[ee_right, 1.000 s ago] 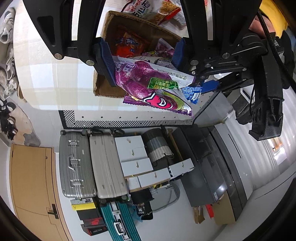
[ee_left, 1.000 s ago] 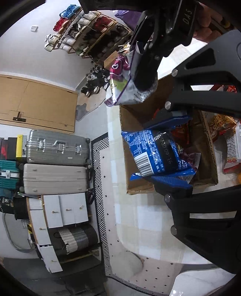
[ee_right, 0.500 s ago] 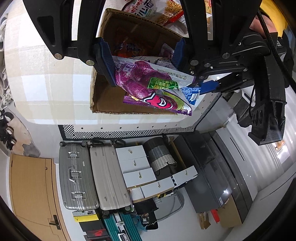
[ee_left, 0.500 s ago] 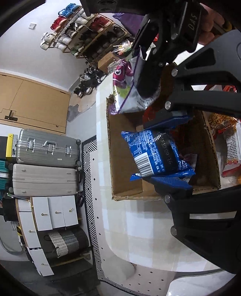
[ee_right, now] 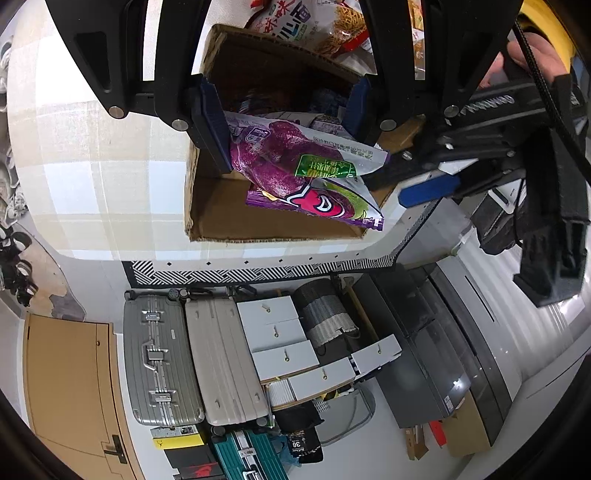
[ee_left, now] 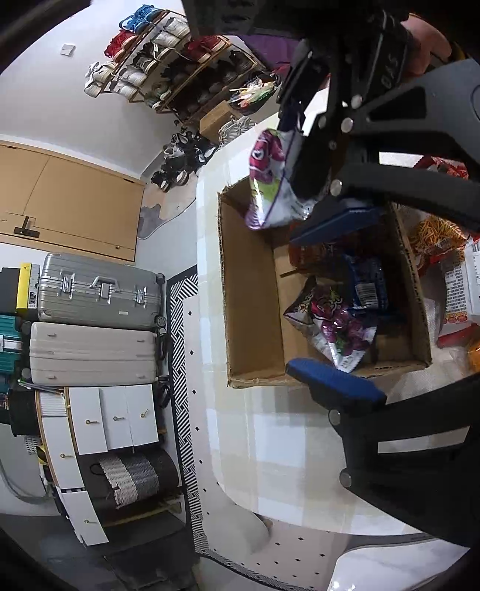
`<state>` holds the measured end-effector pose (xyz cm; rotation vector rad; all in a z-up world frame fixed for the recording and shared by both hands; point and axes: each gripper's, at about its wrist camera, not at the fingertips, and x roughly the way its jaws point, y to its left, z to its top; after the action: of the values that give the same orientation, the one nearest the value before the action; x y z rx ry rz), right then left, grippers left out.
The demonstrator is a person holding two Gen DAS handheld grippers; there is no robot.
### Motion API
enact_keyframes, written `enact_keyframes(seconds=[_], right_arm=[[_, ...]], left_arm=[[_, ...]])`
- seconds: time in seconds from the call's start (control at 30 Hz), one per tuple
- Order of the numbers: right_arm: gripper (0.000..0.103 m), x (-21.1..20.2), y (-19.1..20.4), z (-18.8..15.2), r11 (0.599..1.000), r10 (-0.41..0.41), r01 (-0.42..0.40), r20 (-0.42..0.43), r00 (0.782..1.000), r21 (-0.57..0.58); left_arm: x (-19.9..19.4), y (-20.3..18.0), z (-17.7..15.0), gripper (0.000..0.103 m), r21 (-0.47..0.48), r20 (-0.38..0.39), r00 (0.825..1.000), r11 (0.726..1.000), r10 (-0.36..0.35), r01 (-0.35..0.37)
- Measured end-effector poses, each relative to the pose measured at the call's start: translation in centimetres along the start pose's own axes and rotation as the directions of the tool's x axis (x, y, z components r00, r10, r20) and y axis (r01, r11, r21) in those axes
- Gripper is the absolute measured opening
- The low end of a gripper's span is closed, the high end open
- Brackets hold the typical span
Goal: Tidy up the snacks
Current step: 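Lower the blue pack and purple bag into the box, opening both tools, then withdraw both tools from the box back over the snack pile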
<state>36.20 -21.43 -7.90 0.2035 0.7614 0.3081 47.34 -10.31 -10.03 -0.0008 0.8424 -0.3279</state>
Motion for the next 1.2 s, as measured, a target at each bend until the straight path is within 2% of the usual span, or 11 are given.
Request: enact_keyframes(seconds=[0.1, 0.37, 0.47, 0.67, 0.73, 0.9, 0.97, 1.2], right_arm=[[0.056, 0.1, 0.0, -0.2, 1.0, -0.01, 0.01, -0.011, 1.0, -0.002], [0.056, 0.2, 1.0, -0.4, 0.999, -0.04, 0.039, -0.022, 0.999, -0.038], [0.057, 0.3, 1.3, -0.4, 0.995, -0.078, 0.076, -0.02, 0.997, -0.067], [0.061, -0.1, 1.9, -0.4, 0.992, -0.103, 0.1, -0.037, 0.994, -0.076], [0.063, -0.8, 2.3, -0.4, 0.989, -0.124, 0.122, -0.021, 0.992, -0.089], [0.063, -3.5, 3.7, -0.6, 0.988, -0.106, 0.108, 0.024, 0.994, -0.107], [0.063, -5.1, 4.4, -0.7, 0.99, -0.085, 0.09, 0.045, 0.995, -0.109], [0.064, -11.9, 6.9, -1.6, 0.992, -0.036, 0.053, 0.149, 0.988, -0.115]], left_arm=[[-2.0, -0.1, -0.6, 0.068, 0.001, 0.013, 1.0, 1.0, 0.001, -0.001], [-5.4, 0.4, -1.4, 0.07, -0.008, 0.024, 1.0, 1.0, 0.015, -0.015], [-6.7, 0.5, -1.7, 0.071, -0.01, 0.023, 0.999, 1.0, 0.022, -0.022], [-9.9, 0.6, -2.7, 0.072, -0.014, 0.038, 0.999, 0.999, 0.034, -0.034], [-11.3, 0.5, -3.1, 0.072, -0.014, 0.047, 0.998, 0.999, 0.04, -0.039], [-15.6, -0.3, -4.4, 0.074, -0.008, 0.08, 0.996, 0.999, 0.041, -0.041], [-17.6, -0.8, -5.1, 0.078, -0.002, 0.1, 0.994, 0.999, 0.046, -0.046], [-24.5, -2.9, -7.9, 0.079, 0.018, 0.166, 0.985, 0.999, 0.048, -0.051]])
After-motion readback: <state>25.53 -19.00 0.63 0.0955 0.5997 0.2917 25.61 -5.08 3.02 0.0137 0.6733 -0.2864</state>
